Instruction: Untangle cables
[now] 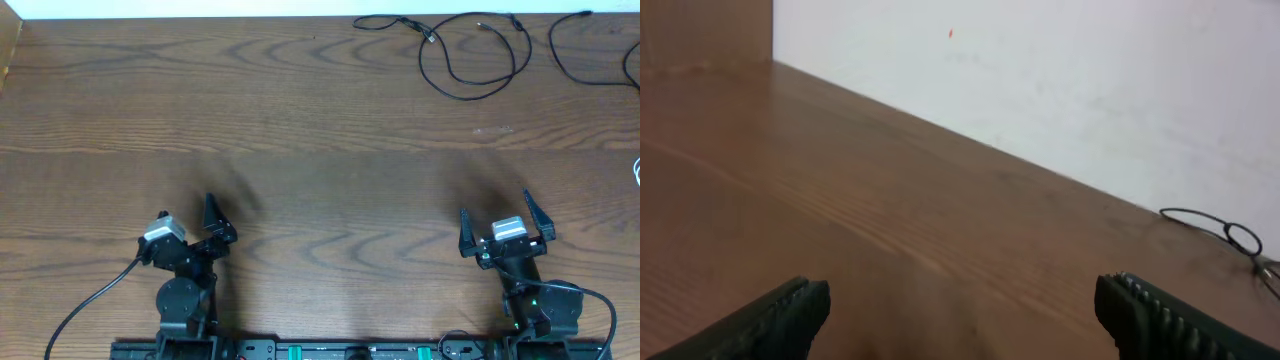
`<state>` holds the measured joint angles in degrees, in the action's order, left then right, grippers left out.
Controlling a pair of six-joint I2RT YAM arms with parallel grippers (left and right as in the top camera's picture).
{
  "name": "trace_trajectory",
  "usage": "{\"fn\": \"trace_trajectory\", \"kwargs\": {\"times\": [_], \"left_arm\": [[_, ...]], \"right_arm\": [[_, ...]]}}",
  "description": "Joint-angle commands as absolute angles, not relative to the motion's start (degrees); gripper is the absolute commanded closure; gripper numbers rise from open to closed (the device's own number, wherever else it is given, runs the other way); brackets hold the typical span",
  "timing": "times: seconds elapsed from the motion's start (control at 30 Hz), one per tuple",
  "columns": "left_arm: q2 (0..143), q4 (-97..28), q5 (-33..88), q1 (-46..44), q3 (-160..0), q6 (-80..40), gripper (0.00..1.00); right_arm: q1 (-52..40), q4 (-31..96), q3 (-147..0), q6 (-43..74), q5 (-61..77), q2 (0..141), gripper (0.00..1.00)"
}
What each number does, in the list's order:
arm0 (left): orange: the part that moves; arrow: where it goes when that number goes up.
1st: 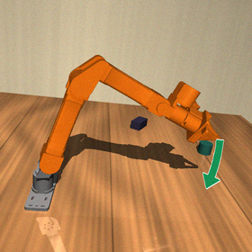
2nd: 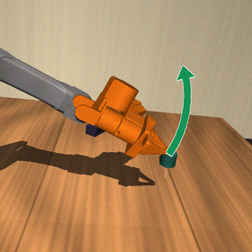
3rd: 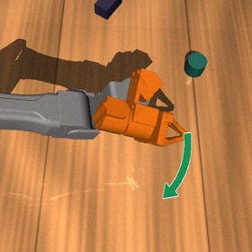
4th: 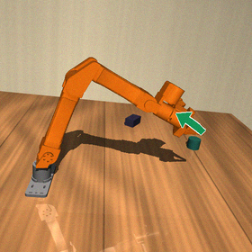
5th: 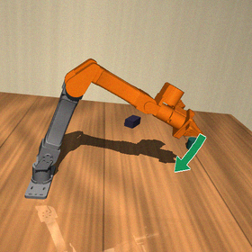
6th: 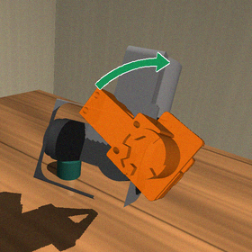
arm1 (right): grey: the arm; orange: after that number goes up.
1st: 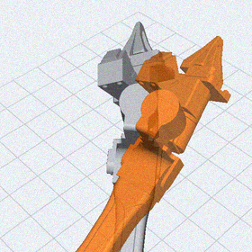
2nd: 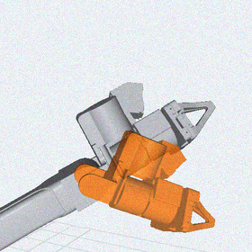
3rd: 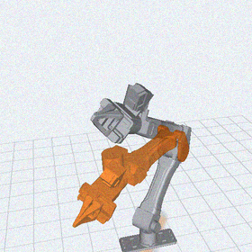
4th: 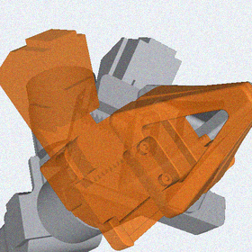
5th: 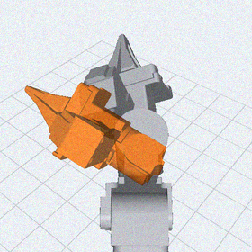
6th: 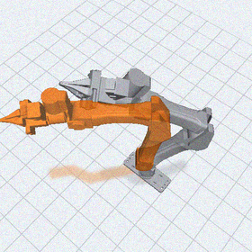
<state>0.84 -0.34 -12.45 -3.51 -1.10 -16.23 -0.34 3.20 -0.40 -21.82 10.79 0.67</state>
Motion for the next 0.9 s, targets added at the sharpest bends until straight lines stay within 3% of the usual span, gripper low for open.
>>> {"fn": "trace_trajectory", "kwargs": {"times": [0.0,0.17,0.37,0.87], "left_arm": [[0.08,-2.85,-14.39,-2.92,-0.23,-15.0,0.09],[0.05,-2.96,-12.32,-2.76,-0.23,-11.38,0.08],[0.05,-4.23,1.3,0.16,-0.23,-1.93,0.09],[0.23,-4.12,0.62,0.25,-0.23,-1.96,0.09]], "right_arm": [[-0.8,3.42,-0.3,-22.35,11.29,0.27,0.01],[-0.8,3.42,-0.3,-22.37,11.29,0.27,0.01],[-0.8,3.44,-0.3,-22.37,11.29,0.27,0.01],[-0.8,3.42,-0.3,-22.37,11.29,0.27,0.01]]}}
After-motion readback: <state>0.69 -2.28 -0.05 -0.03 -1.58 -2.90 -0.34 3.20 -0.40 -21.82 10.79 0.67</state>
